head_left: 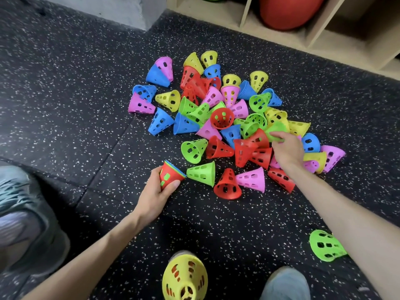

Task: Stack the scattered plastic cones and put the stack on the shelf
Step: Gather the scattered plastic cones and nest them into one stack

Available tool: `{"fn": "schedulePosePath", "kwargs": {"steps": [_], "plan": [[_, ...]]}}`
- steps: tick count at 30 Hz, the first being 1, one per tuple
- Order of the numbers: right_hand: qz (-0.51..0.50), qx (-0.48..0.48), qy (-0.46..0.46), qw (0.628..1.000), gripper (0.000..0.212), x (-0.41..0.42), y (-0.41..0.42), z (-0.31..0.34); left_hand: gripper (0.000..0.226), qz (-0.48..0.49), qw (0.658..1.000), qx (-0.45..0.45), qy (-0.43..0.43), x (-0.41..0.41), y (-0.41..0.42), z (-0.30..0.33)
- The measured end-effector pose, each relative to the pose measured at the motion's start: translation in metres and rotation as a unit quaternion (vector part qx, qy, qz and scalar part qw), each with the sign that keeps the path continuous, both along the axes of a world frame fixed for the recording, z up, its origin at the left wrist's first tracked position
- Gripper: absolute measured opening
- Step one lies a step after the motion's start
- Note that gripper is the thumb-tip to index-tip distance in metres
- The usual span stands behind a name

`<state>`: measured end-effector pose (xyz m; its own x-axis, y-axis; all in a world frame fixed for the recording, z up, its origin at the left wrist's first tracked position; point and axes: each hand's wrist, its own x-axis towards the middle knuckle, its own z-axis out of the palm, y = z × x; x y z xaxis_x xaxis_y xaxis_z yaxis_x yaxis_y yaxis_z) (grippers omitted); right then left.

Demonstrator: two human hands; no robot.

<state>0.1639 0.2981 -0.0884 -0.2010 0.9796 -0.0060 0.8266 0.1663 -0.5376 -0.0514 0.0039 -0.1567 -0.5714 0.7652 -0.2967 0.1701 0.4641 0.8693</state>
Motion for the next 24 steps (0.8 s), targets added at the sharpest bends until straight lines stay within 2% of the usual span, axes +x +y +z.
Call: {"fn": "schedulePosePath", "kwargs": {"steps": [5,12,16,18,21,24], "plan": [[0.040,0.016,0.011,0.999,0.035,0.009,-0.002,-0.016,0.059,-0.004,1.000,0.003,-0.005,0.000,-0.002,0.001],[0.071,0.061,-0.003,0.996,0.032,0.014,-0.001,-0.005,0.061,-0.006,1.000,0.006,-0.012,-0.001,-0.003,0.001],[0.043,0.066,-0.017,0.997,0.035,0.028,0.009,0.004,0.060,-0.006,1.000,0.011,-0.012,-0.001,-0.001,0.001],[-0.008,0.070,-0.019,0.997,0.039,0.039,0.016,0.001,0.060,-0.006,1.000,0.011,-0.012,-0.001,0.000,-0.001],[-0.090,0.016,0.001,0.996,0.048,0.051,0.017,-0.005,0.059,-0.009,1.000,0.009,-0.015,-0.001,0.001,0.000],[-0.050,-0.016,0.010,0.999,0.053,0.059,0.014,-0.008,0.057,-0.012,1.000,0.005,-0.022,-0.001,0.002,0.002]]}}
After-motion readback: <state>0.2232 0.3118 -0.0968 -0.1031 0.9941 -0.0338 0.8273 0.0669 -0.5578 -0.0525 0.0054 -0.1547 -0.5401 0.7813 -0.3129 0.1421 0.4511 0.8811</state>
